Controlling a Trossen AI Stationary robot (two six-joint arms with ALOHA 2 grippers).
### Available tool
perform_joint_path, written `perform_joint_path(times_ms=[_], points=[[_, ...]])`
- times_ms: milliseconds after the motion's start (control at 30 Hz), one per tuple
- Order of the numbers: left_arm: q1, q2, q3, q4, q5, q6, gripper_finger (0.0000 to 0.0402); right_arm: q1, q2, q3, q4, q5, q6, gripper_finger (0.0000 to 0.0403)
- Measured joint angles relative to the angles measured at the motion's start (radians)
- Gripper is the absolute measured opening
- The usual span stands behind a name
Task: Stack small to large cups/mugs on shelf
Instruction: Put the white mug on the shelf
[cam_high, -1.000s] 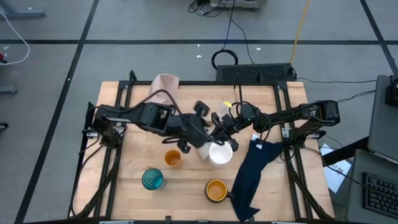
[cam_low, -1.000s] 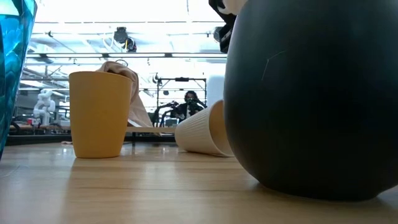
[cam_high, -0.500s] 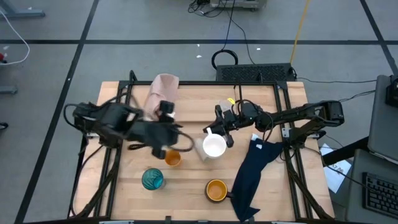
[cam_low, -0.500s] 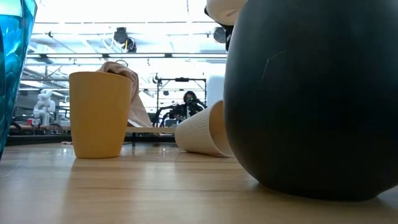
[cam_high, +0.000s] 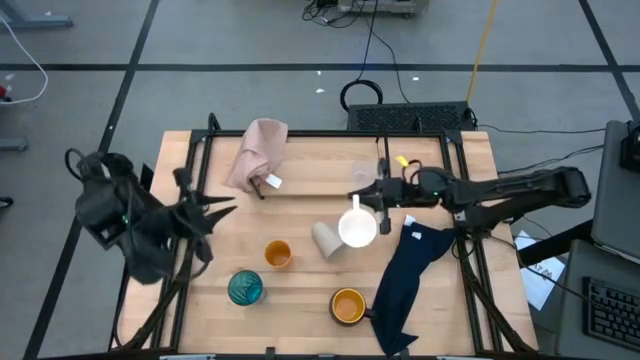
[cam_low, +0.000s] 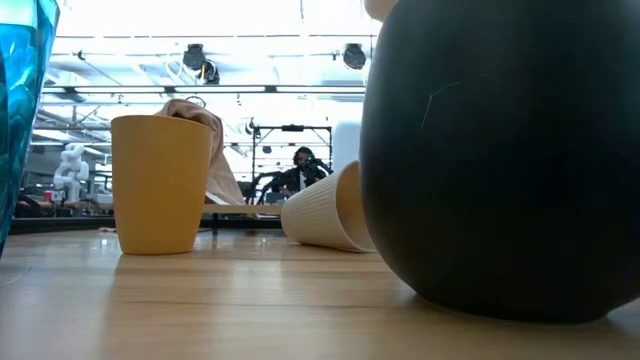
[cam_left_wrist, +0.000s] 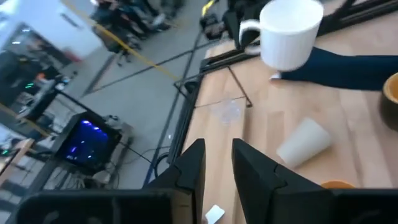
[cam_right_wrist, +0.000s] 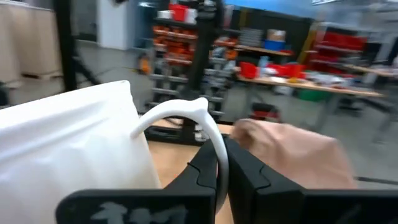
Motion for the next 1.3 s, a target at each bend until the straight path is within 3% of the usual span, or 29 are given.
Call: perform_joint_path(times_ms=[200,367,467,733,1100,1300], points=[[-0.065,-0.098,-0.350,0.072,-0.171,-0.224,0.0081,0.047,-0.040,0.000,-0.016,0.240,-0.029,0.0003],[-0.057,-0.115,-0.495,0.142,-0.276,-0.316,0.0081,0.078,-0.016,0.000,0.011,0.499,-0.029,0.0003],[-0.040,-0.114,-0.548,0.184,-0.292,-0.318,0.0081,0.103,0.010,0.000,0.082,0.598,-0.046,0.0003],[0.030,-0.114,-0.572,0.307,-0.323,-0.224,0.0081,0.132,0.117,0.000,0.267,0.663,-0.085,0.0003],[0.074,-0.114,-0.572,0.384,-0.313,-0.145,0.0081,0.174,0.270,0.000,0.547,0.929,-0.255,0.0003],[0.102,-0.114,-0.572,0.408,-0.306,-0.110,0.0081,0.201,0.338,0.000,0.645,0.955,-0.231,0.0003]])
